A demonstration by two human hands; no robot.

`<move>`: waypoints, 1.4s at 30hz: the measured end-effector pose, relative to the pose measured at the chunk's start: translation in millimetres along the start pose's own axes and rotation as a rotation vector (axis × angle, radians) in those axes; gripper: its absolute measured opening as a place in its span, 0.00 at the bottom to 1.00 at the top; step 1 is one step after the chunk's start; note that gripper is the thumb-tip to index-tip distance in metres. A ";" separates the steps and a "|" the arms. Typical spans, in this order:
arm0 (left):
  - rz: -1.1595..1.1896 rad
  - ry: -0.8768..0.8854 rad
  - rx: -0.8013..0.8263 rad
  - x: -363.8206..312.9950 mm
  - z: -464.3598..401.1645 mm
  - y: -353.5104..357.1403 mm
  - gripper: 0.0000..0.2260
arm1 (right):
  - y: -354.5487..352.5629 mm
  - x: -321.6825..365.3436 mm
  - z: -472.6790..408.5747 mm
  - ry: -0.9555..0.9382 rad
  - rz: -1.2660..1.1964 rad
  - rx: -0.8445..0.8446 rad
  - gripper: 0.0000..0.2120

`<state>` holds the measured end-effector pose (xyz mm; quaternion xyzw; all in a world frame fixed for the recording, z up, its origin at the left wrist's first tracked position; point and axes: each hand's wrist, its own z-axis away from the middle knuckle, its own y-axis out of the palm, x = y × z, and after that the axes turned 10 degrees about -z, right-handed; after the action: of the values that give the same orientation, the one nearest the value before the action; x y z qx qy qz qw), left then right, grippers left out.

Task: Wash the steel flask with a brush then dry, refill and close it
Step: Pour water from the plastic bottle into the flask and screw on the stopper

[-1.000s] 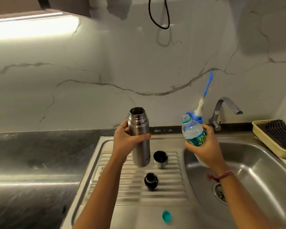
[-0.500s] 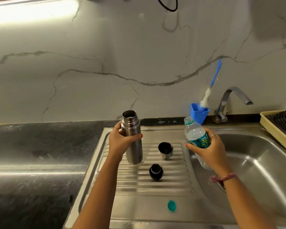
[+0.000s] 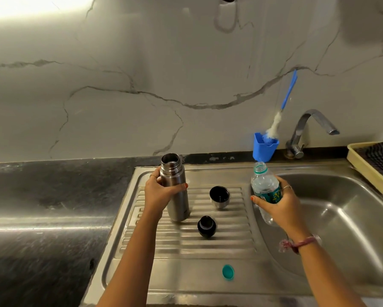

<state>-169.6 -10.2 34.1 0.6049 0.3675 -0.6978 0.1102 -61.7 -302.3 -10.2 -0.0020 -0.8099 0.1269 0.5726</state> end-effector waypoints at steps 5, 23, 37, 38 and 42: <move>0.011 -0.006 0.013 2.8 -0.8 1.7 0.34 | 1.0 -4.7 2.8 0.017 -0.026 0.007 0.33; 0.023 -0.028 0.018 14.1 -1.9 -0.8 0.33 | 7.4 -9.2 2.9 0.041 -0.036 0.012 0.33; -0.053 0.030 0.009 20.0 4.6 -2.4 0.39 | 5.8 -6.7 10.2 0.013 -0.029 0.022 0.33; -0.066 0.030 -0.009 21.9 6.1 -1.9 0.42 | 4.9 -6.4 11.4 0.008 -0.026 0.018 0.33; -0.166 0.017 -0.086 33.4 22.5 3.3 0.48 | 1.5 -7.2 17.9 0.015 -0.042 0.015 0.34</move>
<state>-193.0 -17.3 1.9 0.5730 0.4467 -0.6831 0.0748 -76.0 -305.6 -22.8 0.0185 -0.8045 0.1210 0.5811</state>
